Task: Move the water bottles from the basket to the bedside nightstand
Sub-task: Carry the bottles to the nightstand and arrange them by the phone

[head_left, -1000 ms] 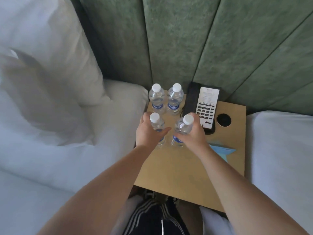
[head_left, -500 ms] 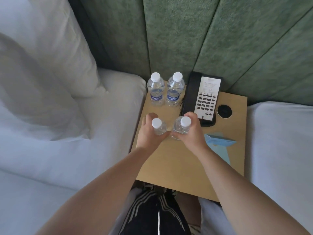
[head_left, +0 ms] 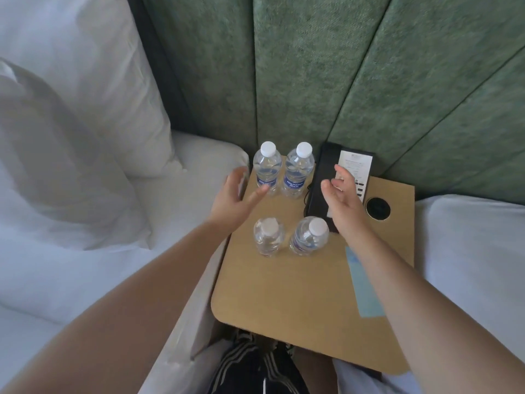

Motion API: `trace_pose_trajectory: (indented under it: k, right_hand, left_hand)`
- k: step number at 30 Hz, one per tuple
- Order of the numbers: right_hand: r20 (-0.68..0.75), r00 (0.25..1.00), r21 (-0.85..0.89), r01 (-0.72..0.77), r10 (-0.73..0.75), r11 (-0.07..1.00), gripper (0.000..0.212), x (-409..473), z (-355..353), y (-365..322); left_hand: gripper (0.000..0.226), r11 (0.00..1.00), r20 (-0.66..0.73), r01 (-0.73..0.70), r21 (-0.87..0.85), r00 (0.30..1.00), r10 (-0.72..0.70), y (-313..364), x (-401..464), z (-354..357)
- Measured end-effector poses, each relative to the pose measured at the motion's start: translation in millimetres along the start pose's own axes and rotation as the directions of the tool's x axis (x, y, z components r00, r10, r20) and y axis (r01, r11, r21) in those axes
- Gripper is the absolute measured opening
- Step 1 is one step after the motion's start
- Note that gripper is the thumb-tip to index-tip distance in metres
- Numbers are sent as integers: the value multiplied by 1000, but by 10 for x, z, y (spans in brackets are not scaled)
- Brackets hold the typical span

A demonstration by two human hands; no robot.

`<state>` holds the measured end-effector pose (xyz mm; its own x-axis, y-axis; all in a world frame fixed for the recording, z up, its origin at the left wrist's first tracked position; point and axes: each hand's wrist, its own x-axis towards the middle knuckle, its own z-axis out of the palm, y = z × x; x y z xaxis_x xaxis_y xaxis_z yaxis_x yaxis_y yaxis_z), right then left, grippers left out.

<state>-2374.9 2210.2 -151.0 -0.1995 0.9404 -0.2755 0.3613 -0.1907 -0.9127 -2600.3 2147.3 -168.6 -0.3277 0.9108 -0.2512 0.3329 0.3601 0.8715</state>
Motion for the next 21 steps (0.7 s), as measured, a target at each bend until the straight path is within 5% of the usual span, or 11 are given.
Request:
trace_pose_trajectory:
  k: [8, 14, 21]
  right_hand:
    - [111, 990, -273, 115, -87, 955, 90, 852, 179, -20]
    - [155, 977, -356, 193, -146, 914, 68, 982, 255, 132]
    - [121, 976, -352, 211, -180, 912, 56, 1125, 267, 156]
  left_hand:
    - [90, 999, 49, -35, -2, 998, 35, -43, 835, 98]
    - [53, 996, 77, -84, -36, 993, 87, -44, 948, 233]
    - [45, 989, 85, -145, -39, 985, 148, -38, 1209, 209]
